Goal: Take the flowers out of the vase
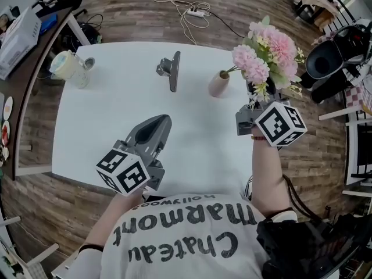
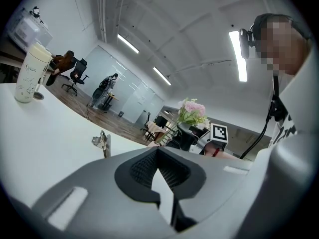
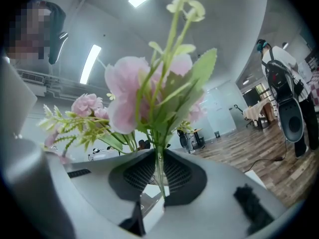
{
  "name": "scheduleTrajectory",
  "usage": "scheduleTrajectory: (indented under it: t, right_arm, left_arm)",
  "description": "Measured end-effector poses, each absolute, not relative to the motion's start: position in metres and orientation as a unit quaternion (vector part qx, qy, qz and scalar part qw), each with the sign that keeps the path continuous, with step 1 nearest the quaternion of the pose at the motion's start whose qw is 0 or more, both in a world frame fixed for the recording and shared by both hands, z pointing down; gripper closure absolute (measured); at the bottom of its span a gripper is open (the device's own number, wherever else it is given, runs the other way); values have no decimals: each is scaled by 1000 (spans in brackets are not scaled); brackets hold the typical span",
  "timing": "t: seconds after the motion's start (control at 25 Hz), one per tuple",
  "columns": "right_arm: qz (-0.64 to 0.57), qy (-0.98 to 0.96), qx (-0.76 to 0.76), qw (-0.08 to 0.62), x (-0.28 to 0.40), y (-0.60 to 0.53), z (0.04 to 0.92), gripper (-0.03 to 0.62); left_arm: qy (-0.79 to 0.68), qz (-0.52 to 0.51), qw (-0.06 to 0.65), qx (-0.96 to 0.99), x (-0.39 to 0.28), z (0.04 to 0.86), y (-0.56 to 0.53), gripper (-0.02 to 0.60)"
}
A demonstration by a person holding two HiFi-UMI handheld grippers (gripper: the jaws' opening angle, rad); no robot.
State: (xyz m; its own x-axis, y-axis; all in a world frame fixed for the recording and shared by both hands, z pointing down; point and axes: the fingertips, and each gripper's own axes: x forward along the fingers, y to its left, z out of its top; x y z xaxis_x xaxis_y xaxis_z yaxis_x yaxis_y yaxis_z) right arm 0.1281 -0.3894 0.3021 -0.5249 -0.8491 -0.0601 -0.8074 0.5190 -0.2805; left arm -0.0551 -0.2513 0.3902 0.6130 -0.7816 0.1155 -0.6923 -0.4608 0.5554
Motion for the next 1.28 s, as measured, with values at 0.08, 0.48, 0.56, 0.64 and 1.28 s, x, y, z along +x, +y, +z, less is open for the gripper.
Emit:
scheduleTrajectory:
  t: [0.08, 0.48, 0.56, 0.64, 1.28]
  right_arm:
    - [-108, 865, -480, 97, 130, -386, 299, 536]
    - [-89, 861, -488, 113, 139, -361, 272, 536]
    - [-83, 861, -488, 117, 139, -356, 265, 536]
    - [-79, 860, -490, 122, 139, -351, 258, 536]
    - [-132, 864, -453, 178, 137, -253, 242, 542]
  left_arm:
    - [-434, -79, 286, 851, -55, 388, -248, 575]
    - [-431, -77, 250, 863, -53, 370, -233, 575]
    - [-430, -79, 248, 864, -54, 367, -231, 575]
    - [-426, -84, 247, 866, -55, 364, -231, 575]
    - [-435, -84, 224, 868, -68, 345, -181, 575]
